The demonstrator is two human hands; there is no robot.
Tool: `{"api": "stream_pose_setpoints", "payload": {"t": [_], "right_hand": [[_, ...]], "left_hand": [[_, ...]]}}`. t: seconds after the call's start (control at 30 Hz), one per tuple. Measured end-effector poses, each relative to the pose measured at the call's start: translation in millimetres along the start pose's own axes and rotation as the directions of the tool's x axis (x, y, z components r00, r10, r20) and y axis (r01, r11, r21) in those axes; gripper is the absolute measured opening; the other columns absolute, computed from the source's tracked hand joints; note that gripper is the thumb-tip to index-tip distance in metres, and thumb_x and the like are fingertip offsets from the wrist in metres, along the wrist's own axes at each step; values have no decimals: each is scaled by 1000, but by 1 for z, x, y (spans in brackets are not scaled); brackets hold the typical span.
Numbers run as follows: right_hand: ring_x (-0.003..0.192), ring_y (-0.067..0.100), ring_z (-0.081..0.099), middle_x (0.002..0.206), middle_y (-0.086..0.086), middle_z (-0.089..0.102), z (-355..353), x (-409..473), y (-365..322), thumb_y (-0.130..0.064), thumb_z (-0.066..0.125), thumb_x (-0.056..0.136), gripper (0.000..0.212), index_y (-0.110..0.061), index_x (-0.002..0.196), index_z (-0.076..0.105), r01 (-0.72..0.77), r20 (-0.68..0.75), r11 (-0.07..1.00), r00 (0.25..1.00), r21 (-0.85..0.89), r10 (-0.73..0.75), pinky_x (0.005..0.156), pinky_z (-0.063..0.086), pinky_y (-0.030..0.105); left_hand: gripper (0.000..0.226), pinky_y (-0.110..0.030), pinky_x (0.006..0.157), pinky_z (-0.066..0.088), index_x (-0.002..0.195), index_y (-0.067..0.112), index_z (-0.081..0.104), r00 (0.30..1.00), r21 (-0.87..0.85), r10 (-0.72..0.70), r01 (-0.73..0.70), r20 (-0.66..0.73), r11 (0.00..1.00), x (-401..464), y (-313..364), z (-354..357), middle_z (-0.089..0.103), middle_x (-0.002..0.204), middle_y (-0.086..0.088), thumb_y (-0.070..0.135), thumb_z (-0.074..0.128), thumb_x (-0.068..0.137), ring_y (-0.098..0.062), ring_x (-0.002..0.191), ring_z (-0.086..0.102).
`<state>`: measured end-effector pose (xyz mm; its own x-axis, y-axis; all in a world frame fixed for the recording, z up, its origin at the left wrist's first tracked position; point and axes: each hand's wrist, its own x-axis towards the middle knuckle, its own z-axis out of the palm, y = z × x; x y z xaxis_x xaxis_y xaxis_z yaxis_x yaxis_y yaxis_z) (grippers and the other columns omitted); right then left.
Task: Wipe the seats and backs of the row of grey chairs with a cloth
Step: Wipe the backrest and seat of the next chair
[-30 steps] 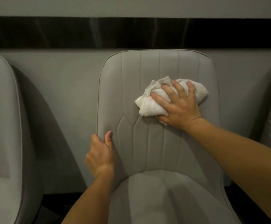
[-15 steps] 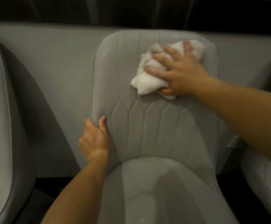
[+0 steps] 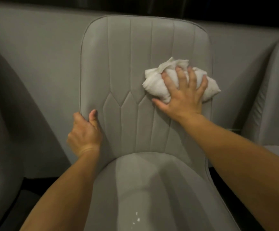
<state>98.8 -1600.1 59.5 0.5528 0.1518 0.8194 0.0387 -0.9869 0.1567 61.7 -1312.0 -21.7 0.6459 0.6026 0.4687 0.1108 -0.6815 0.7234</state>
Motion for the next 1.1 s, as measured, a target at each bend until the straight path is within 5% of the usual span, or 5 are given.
{"api": "stream_pose_setpoints", "payload": {"t": [0.2,0.43,0.67,0.83,1.1], "right_hand": [[147,42,29,157,10,41,31,-62,-24,-70,61,81,77,-36,148,48,245,0,969,970,-35,-245,114,7,74],[142,46,39,157,14,42,31,-86,14,-44,77,81,79,-33,152,46,687,167,723,723,-71,-670,109,19,76],[136,44,45,148,15,51,6,1,12,-55,62,78,74,-29,147,51,168,-114,986,979,9,-166,108,24,74],[142,40,36,155,8,43,6,6,-58,-62,59,72,79,-39,147,49,-206,-24,954,976,217,216,114,16,67],[133,37,37,155,7,35,31,-109,-159,-44,67,66,90,-40,151,38,-110,324,937,946,331,-3,109,25,63]], "left_hand": [[59,-43,60,27,92,14,36,1000,10,12,-12,-7,1000,0,-1,2,63,90,-24,71,20,91,-50,77,56],[65,-42,60,29,92,15,37,1000,-5,25,-25,-17,1000,-2,-3,2,63,84,-19,76,13,87,-44,73,55],[61,-43,61,30,91,16,34,999,-7,28,-28,-28,1000,-1,-3,4,62,84,-17,74,15,89,-44,73,55],[56,-43,60,29,90,17,30,999,1,15,-15,-43,1000,0,-5,6,62,85,-19,72,18,92,-46,74,55],[60,-42,62,25,103,11,41,999,25,23,-22,-45,999,0,-2,6,65,96,-20,68,23,95,-46,82,57]]}}
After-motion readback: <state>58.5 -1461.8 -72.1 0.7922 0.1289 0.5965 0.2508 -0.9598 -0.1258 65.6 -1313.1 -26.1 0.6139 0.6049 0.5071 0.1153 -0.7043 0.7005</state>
